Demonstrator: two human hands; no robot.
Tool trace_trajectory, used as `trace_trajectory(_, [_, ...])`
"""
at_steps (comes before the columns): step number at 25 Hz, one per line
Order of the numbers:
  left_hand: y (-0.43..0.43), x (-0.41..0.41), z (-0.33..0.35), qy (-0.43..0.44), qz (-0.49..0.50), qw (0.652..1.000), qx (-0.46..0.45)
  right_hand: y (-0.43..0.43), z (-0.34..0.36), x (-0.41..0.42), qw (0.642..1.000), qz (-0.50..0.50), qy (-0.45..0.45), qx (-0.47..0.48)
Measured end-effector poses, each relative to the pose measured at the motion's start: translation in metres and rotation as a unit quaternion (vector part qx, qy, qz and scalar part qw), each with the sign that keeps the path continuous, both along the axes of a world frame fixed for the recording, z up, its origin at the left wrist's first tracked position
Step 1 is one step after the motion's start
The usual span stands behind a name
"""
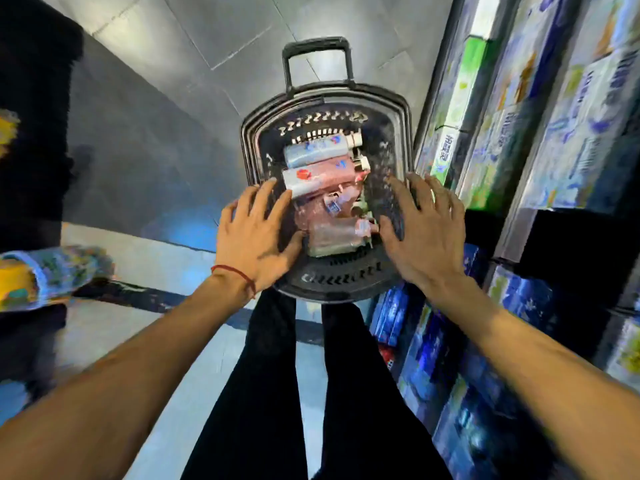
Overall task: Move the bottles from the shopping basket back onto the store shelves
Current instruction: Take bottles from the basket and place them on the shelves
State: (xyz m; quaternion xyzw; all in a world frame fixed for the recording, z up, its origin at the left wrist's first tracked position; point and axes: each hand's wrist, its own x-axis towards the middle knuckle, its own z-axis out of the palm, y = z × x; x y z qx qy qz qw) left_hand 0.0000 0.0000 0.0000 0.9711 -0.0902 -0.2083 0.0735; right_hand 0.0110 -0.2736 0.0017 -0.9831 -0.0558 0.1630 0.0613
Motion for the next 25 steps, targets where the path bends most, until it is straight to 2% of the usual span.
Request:
trace_trajectory(4, [-0.001,-0.017,-0.080,0.029,0.162,0.986,-0.011,-0.019,-0.075,0.009,0.998,-0.059,0.007,0.017])
trace_trajectory(6, [0.002,-0.021,-0.120,0.016,0.244,0.969,-0.025,-0.023,-0.116,0.015,0.995,-0.088,0.015,0.038])
trace_trajectory(10, [0.009,-0.020,-0.190,0.029,0.371,0.927,-0.058,-0.038,-0.185,0.021,0.992,-0.126,0.017,0.015])
trace_trajectory(15, [0.008,-0.026,-0.216,0.036,0.378,0.921,-0.090,-0.046,-0.220,0.018,0.988,-0.142,0.014,0.059])
trace_trajectory(19, [0.003,-0.027,-0.224,0.010,0.394,0.909,-0.138,-0.051,-0.228,0.014,0.978,-0.189,0.036,0.084])
trace_trajectory(21, [0.000,-0.025,-0.229,0.007,0.408,0.900,-0.152,-0.049,-0.232,0.014,0.968,-0.223,0.029,0.109])
trace_trajectory(25, [0.001,-0.026,-0.229,-0.006,0.402,0.901,-0.161,-0.049,-0.240,0.012,0.961,-0.230,0.000,0.153])
